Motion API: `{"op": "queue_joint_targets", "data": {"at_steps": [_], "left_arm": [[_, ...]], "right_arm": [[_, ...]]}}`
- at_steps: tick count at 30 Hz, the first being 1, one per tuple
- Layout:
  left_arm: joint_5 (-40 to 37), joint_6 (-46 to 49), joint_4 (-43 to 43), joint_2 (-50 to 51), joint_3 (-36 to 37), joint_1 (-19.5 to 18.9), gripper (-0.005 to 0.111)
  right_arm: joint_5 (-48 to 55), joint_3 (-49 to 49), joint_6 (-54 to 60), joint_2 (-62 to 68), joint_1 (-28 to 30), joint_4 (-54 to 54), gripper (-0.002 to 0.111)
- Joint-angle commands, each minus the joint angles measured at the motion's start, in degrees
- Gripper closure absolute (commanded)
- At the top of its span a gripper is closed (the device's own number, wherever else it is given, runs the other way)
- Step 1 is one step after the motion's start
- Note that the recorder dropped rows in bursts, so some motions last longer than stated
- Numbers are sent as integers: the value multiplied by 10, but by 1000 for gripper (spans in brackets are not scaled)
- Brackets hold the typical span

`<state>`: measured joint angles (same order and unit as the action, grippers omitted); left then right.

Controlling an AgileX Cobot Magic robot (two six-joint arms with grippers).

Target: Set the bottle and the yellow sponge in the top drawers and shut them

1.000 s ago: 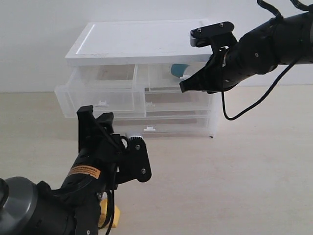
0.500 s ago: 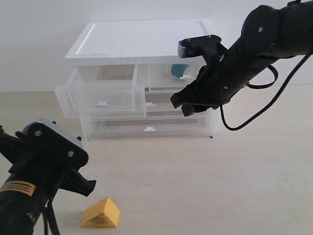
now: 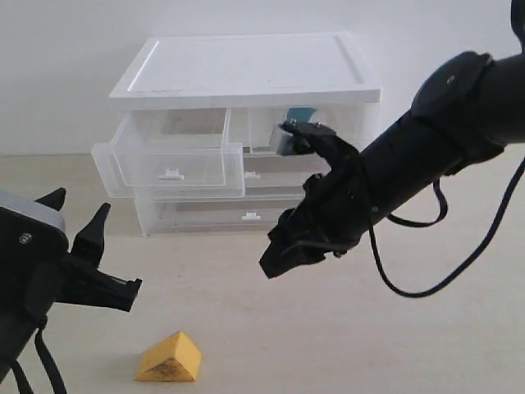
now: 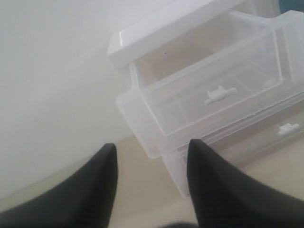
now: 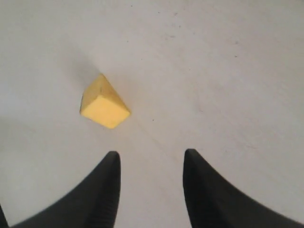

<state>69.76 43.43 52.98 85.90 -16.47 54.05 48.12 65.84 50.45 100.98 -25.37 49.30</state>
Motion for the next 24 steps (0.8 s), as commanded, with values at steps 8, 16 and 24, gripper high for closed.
{"op": "queue_joint_targets", "data": {"at_steps": [8,16,24], "left_arm": [[-46,-87,-113,-29,5,-79,74],[-211,-292,-407,-77,4,-235,74],[-318,-409,-591,-78,-29,-280,74]], "right_arm": [[-299,-75,198,-4,-242,39,70],[-352,-75,241,32,-257,39,70],[-364,-75,247,65,-260,46,49]]}}
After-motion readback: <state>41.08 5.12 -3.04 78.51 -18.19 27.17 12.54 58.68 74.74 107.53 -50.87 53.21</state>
